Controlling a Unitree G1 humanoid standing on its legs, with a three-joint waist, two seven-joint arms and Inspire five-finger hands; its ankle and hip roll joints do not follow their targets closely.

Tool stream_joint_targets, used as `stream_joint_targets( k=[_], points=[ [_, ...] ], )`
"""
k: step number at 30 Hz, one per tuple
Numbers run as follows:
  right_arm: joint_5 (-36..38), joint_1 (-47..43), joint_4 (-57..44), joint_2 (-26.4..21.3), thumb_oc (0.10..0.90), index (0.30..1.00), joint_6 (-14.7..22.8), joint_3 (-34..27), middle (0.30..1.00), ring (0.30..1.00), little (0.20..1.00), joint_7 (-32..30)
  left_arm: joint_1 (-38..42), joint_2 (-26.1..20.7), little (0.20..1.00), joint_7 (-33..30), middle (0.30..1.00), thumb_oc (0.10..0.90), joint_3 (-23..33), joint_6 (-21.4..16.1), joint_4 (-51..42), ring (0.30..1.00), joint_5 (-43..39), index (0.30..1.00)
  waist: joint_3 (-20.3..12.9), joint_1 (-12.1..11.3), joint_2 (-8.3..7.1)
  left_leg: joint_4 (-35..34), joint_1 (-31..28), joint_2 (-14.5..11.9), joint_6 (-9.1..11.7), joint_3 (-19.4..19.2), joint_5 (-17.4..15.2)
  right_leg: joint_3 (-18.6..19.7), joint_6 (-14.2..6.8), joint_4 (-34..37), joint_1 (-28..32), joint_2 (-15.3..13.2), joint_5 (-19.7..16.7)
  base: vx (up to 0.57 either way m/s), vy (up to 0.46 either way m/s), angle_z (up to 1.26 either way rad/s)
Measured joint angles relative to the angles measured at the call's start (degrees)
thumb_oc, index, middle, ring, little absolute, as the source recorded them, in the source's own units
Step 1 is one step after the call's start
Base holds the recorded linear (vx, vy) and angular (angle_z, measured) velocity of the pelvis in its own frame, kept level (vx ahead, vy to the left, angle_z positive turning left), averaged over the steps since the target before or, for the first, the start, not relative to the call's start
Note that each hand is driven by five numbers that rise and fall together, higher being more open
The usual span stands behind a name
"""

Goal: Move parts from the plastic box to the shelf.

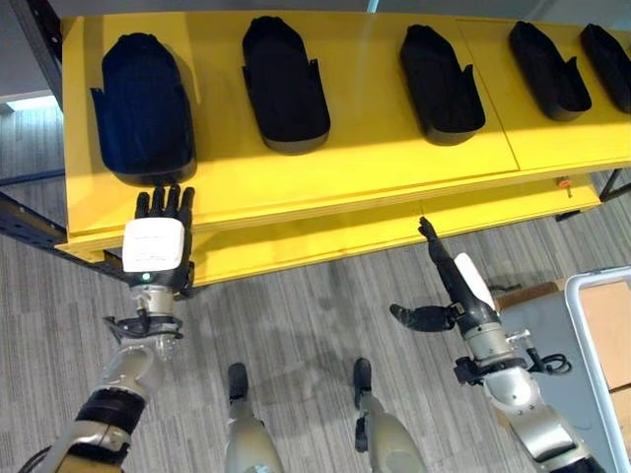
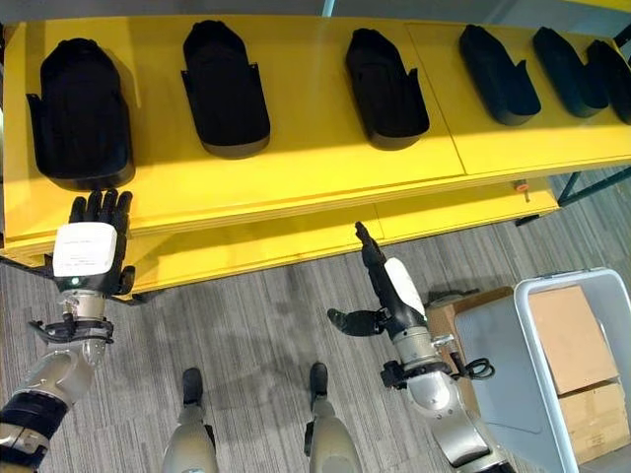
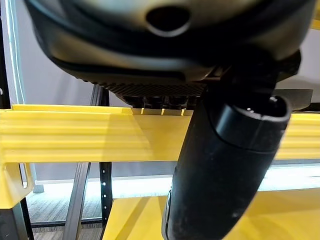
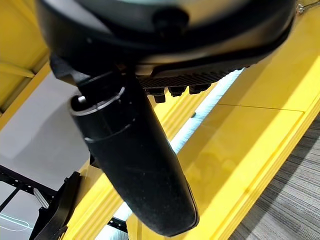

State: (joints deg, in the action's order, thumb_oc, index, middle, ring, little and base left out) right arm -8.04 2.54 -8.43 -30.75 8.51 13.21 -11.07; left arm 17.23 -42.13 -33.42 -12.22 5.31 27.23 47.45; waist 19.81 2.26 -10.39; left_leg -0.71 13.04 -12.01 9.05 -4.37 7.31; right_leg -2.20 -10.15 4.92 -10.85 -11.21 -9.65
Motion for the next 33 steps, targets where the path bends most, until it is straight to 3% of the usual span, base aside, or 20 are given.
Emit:
stream_joint_targets(
  k=[33],
  points=[
    [0.30,-0.65,0.12,-1.22,0.900,1.000,0.64,0.15,1.000,1.000,1.000,0.00,7.29,-2.79,1.000,-0.06,1.000,0.900,-1.70,1.14,2.05,1.000,-2.22,1.000,3.26,0.65,-0.04,5.54,4.23,0.06,0.02,0.40,-1.96,0.33,-0.06,-0.90,-2.14,-0.28,-0.60,0.00,0.000,0.00]
  ],
)
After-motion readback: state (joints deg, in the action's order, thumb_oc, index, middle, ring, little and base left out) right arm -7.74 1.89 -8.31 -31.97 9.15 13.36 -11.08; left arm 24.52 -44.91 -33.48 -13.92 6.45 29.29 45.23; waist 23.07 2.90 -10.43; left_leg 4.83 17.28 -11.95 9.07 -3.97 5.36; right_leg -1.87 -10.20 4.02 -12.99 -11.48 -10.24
